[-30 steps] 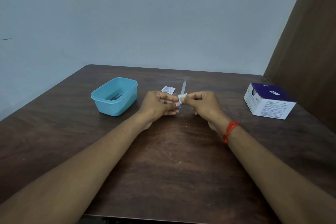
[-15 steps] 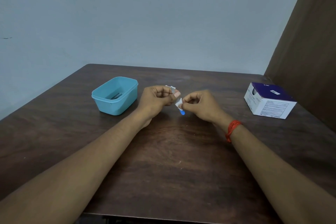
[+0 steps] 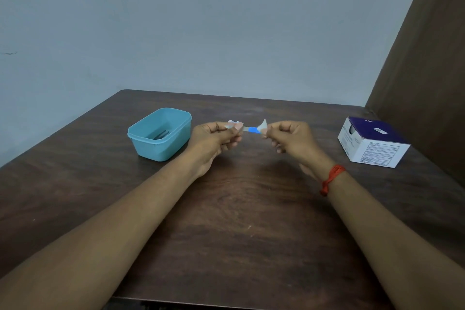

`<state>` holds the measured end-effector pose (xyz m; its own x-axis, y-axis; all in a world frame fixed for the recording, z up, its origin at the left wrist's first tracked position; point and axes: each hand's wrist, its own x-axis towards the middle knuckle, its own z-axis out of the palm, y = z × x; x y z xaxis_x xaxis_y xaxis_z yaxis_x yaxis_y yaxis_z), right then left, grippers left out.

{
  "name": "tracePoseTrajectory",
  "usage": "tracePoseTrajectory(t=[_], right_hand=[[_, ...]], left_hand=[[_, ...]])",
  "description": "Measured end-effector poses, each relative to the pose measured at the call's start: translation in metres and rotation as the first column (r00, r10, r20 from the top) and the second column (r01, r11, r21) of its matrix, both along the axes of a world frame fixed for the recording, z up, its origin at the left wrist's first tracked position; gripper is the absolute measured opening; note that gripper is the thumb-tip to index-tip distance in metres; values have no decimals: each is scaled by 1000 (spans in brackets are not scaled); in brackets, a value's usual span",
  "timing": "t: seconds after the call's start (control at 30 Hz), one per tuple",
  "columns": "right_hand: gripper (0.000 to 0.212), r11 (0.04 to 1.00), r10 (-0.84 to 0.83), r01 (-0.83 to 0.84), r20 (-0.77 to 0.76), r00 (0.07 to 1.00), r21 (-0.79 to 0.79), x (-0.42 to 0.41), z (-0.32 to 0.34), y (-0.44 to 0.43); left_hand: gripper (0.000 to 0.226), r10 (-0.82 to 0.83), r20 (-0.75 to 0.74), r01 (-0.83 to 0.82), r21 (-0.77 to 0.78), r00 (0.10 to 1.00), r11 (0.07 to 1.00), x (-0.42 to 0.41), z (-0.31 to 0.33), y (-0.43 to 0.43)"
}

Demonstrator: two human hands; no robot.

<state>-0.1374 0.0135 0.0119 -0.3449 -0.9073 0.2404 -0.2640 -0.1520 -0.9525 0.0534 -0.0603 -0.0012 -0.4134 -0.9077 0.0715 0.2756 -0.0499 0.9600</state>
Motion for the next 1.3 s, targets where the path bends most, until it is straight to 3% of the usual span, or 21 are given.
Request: tracePoseTrajectory(t=[0.1,0.23,0.83,1.03,1.3], right_hand=[[7,998,-55,60,122,991,-33,-2,5,-2],[10,996,-67,75,149,987,-52,2,3,-2],[20,990,-74,77,22,997,-120,0,0,-3],[7,992,-83,88,57,995,-93,1,-1,-3],[13,989,-131,136,83,988,-60,8,-5,-5]], left_hand=[[13,-46,149,54,-53,988,997,0,-1,1],[10,-108,329,168,-161,938,973,-3,0,7],[8,-72,325,138,-184,943,973,-4,1,8],[6,-74,316,151,-226,946,962,-3,-2,7],[7,-39,316,124,-253,948,959,-6,-4,9]])
